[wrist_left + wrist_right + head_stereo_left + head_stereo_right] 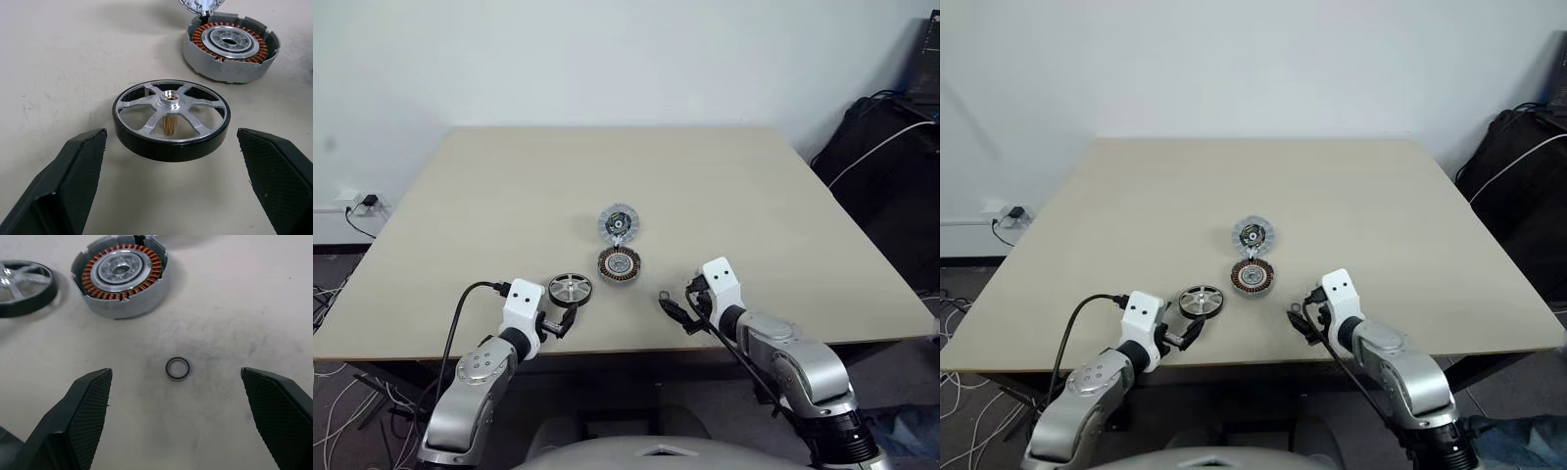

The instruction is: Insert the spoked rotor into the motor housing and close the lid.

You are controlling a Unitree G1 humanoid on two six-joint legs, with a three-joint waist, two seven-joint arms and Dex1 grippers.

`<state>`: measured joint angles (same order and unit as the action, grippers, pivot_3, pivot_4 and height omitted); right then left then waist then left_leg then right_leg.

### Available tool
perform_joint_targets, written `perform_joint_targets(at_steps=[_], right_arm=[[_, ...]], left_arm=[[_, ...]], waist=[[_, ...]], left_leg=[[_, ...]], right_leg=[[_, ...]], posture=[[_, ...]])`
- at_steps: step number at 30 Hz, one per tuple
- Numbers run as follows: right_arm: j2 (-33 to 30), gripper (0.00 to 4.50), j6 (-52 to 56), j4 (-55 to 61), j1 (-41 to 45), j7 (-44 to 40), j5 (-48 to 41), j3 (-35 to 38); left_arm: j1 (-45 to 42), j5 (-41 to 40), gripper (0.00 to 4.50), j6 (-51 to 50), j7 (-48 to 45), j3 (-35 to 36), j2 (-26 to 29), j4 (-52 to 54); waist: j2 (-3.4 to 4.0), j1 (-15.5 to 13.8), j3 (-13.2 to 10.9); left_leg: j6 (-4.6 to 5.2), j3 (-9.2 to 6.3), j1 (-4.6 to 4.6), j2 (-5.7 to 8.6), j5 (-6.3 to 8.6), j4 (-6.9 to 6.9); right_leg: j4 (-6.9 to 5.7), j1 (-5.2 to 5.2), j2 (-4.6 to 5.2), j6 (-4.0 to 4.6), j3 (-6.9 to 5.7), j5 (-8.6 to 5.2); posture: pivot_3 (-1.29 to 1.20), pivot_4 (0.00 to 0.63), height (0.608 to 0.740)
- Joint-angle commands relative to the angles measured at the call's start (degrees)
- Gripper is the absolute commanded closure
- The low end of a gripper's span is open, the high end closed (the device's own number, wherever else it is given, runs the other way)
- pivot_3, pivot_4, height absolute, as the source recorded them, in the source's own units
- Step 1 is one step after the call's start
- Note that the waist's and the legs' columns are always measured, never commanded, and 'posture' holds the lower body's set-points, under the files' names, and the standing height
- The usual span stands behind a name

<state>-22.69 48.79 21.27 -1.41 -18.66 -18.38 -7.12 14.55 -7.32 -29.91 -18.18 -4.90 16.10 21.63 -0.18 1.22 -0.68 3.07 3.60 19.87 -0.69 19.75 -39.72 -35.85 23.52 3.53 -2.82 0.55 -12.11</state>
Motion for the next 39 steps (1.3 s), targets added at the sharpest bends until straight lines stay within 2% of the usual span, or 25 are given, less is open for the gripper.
perform_joint_targets(at_steps=[1,15,23,39], right_arm=[[-0.72,0.02,-3.21,1.12,0.23,-0.74,1.75,-0.68],[-0.08,0.02,-6.37,-0.78,0.14,-0.53,6.64,-2.25],[3.26,0.02,-9.2,-7.68,3.29,1.29,11.37,-5.46],[8.14,0.02,-15.21,-20.65,7.22,1.2,14.77,-5.2]], left_arm=[[-1.02,0.73,0.0,0.4,0.67,-0.14,0.24,2.61],[-1.3,1.37,0.0,0.39,1.45,-0.44,-0.02,2.07],[-1.72,1.98,0.0,0.05,2.23,-0.53,-0.26,1.43],[-1.53,2.24,0.0,0.33,2.59,-0.71,-0.76,1.56]], waist=[[-0.01,0.0,0.0],[-0.01,-0.01,-0.01],[0.0,0.06,-0.01],[0.04,0.16,-0.04]], left_leg=[[0.0,0.0,0.0,-0.01,0.0,0.0],[-0.01,0.0,-0.01,-0.02,-0.01,0.0],[-0.04,0.0,-0.02,0.04,-0.03,0.0],[-0.08,0.0,-0.03,0.05,-0.05,0.0]], right_leg=[[0.0,0.0,0.0,0.0,0.0,0.0],[-0.01,-0.01,0.0,0.0,0.0,0.0],[-0.02,0.0,-0.02,0.0,0.0,0.0],[-0.04,-0.02,-0.01,0.01,0.0,0.01]], posture=[[0.0,0.0,0.74],[0.0,0.0,0.74],[0.0,0.0,0.74],[0.0,0.0,0.74]])
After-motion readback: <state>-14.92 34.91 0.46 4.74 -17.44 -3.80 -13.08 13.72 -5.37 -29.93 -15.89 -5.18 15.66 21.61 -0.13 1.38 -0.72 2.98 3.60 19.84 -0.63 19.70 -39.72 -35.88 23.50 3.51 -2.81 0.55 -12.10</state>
